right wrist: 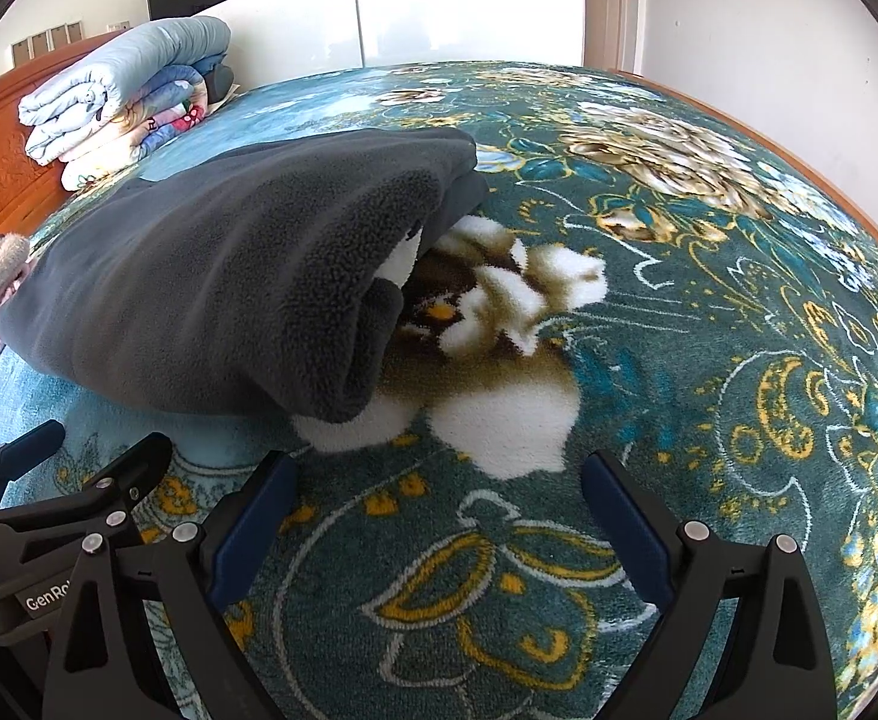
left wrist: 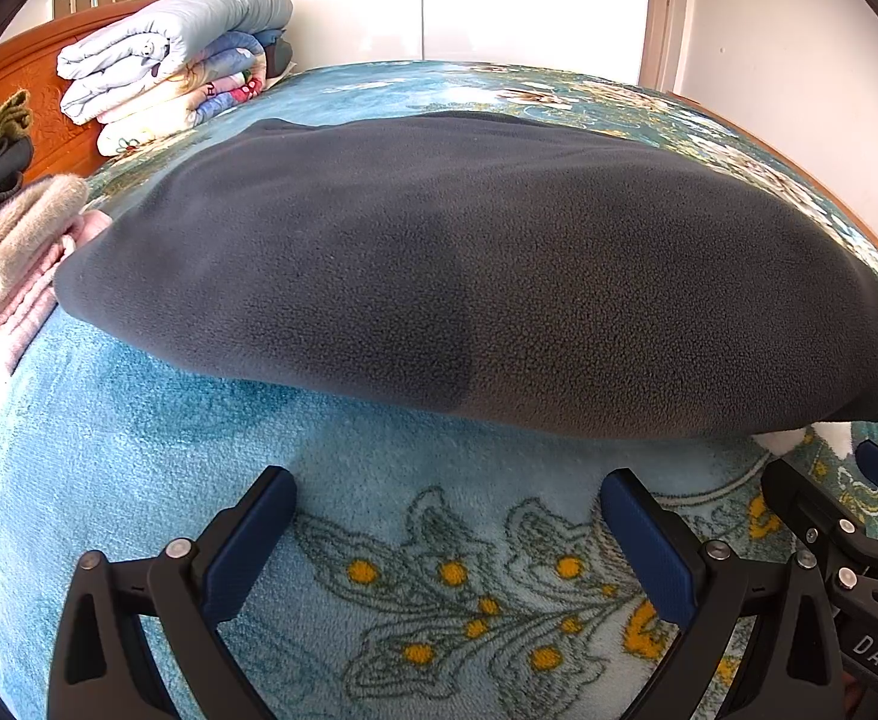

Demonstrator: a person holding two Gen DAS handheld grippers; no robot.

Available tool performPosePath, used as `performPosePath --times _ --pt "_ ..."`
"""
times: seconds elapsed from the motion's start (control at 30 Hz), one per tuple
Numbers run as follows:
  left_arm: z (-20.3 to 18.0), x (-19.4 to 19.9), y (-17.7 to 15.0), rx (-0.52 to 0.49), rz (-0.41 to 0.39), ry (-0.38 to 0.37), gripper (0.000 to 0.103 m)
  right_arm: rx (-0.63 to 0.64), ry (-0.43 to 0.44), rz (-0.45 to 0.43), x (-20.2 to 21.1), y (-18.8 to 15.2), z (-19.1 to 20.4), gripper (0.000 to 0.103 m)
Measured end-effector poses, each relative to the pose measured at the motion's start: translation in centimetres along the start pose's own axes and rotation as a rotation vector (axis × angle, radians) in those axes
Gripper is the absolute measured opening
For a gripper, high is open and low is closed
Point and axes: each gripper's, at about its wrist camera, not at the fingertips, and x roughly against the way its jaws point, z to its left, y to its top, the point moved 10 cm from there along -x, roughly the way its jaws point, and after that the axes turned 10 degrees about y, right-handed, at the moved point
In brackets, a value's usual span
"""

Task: Fold clothes
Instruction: 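Release the folded hoodie and withdraw both grippers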

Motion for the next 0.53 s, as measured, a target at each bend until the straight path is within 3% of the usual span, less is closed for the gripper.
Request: performPosePath --times 0.53 --pt "0.54 0.01 0.05 0.004 0.001 -0.01 0.103 -0.005 0.034 -0.003 -0.14 0.07 0.11 0.101"
